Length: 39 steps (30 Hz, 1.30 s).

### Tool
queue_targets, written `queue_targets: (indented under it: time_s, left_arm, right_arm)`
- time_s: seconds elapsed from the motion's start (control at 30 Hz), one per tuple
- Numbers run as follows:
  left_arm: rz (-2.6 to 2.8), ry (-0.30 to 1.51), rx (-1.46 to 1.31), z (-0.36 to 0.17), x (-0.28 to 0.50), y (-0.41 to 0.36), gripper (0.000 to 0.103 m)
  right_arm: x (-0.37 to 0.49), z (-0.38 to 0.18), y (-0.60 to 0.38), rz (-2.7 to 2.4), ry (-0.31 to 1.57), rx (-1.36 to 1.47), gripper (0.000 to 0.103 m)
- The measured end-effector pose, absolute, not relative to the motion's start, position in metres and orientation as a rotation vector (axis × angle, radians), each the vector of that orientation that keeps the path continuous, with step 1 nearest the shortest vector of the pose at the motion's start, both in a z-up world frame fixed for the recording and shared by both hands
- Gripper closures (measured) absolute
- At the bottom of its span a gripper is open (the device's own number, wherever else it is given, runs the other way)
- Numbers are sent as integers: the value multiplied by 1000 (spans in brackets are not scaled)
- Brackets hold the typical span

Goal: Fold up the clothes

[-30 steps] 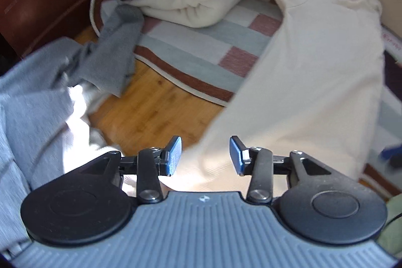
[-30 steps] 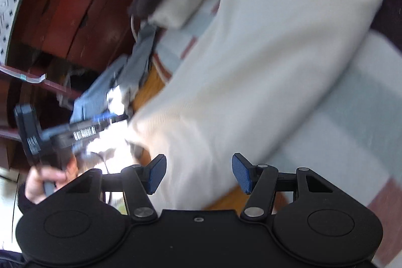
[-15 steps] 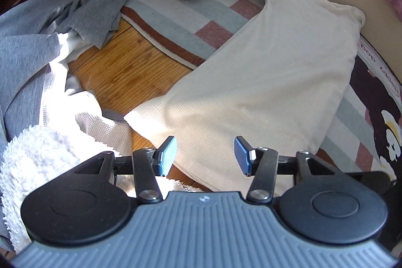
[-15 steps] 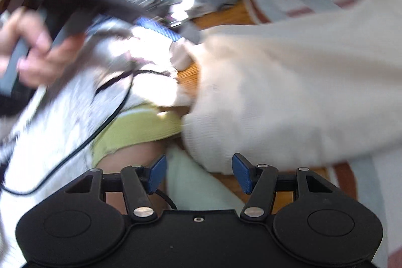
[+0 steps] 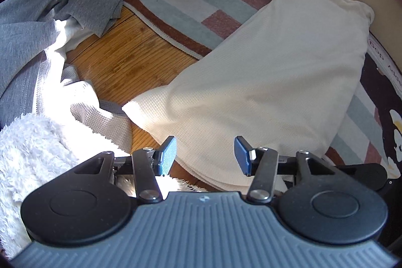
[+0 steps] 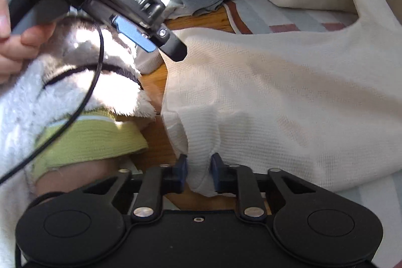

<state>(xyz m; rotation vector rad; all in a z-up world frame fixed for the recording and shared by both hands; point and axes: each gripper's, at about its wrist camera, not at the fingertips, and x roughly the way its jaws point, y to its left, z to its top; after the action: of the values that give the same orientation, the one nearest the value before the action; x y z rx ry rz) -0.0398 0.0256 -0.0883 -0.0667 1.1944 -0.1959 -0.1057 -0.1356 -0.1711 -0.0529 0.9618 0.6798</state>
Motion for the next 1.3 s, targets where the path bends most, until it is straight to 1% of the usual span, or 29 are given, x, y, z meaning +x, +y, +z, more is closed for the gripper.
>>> queue_targets:
  time_s: [0.17,0.27,0.43,0.53,0.57,0.63,0.7,0.77,0.83,0.97,1.03,1.1,1.13,1.17,1.23,1.3]
  left_arm:
    - [-191,1175,-71,-84,-38,31,53]
    - [-179,1169,-62,-84,-36,32,53]
    - [-179,1159,6,-85,-34,17,53]
    - [-219,1139,25,-84,-30,5,52]
    - [-234,1136,37,-85,-27,-2,50]
    - [-268,1136,73,-89,-22,-17,49]
    - [-305,1146,111,-96,-17,-32,48]
    - [-350,1213,63,-110,-13,-38,48]
    - [-317,1268,-62,-126,-11,-30,48]
    - [-237,1228,122,-139,-22,-46,48]
    - [-294,1234,160,-140,-26,-60,48]
    - [-344,1234,214,-142,-31,-75,48]
    - [-350,1222,259,-144,-34,-81,48]
    - [-356,1209,304,-146,-38,-87,46]
    - [-391,1191,371,-150,-45,-99,45]
    - [-410,1187,404,-156,-53,-109,40]
  right_arm:
    - [-116,-150,-148,787,966,-7,96]
    - [-125,-142,-140,875,992,-26,98]
    - [-139,-146,-130,945,1046,-63,98]
    - [-133,-143,-144,968,1053,62,97]
    - [-133,-140,-144,976,1042,66,97]
    - [-133,-137,-143,998,1031,72,95]
    - [-137,-140,-139,1045,1059,68,94]
    - [-142,-143,-135,1145,1104,106,94]
    - [-152,-141,-135,1198,1101,108,94]
    - [-143,-134,-154,1090,1052,123,94]
    - [-131,-127,-182,973,1015,228,90]
    - [-114,-120,-210,820,966,290,76]
    - [-110,-114,-226,731,933,311,71]
    - [-105,-108,-243,643,899,331,64]
    - [-98,-96,-279,487,849,399,63]
    - [-91,-84,-307,372,823,473,62]
